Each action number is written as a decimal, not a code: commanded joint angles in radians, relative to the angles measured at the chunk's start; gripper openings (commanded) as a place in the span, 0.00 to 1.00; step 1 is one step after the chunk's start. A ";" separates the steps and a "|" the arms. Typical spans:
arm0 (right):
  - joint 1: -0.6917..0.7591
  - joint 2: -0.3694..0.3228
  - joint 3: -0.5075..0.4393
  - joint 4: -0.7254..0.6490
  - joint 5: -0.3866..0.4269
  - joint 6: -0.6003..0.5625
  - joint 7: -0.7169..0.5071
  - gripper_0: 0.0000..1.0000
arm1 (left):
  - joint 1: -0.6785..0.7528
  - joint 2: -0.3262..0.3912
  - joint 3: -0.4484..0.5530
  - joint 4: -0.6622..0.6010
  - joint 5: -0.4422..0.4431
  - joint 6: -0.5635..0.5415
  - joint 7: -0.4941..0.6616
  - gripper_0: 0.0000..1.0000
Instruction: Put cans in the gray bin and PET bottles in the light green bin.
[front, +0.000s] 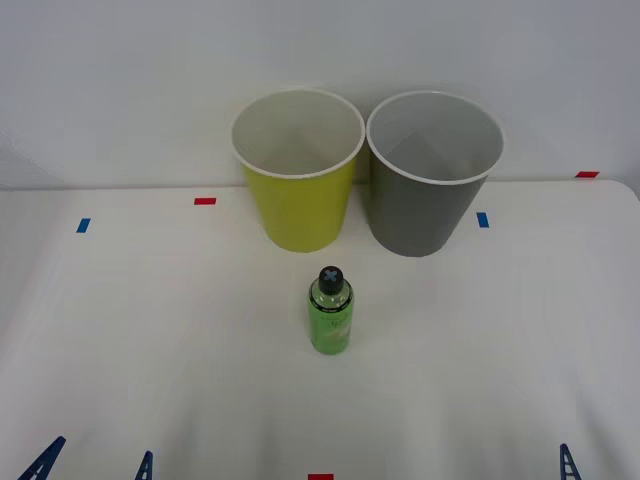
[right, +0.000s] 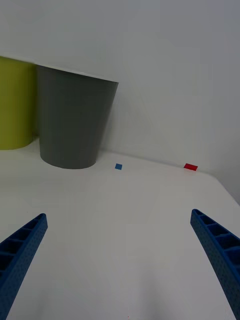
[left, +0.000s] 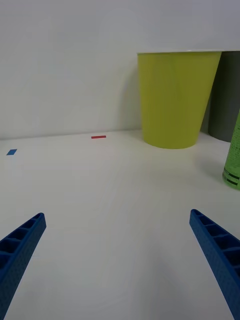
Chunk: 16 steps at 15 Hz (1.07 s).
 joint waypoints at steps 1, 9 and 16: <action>0.000 0.000 0.000 0.000 0.000 0.000 0.000 1.00 | 0.000 0.000 0.000 0.000 0.000 0.000 0.000 1.00; 0.000 0.000 0.000 0.000 0.000 0.000 0.000 1.00 | 0.000 0.000 0.000 0.000 0.000 0.000 0.000 1.00; 0.000 0.000 0.000 0.000 0.000 0.000 0.000 1.00 | 0.000 0.000 0.000 0.000 0.000 0.000 0.000 1.00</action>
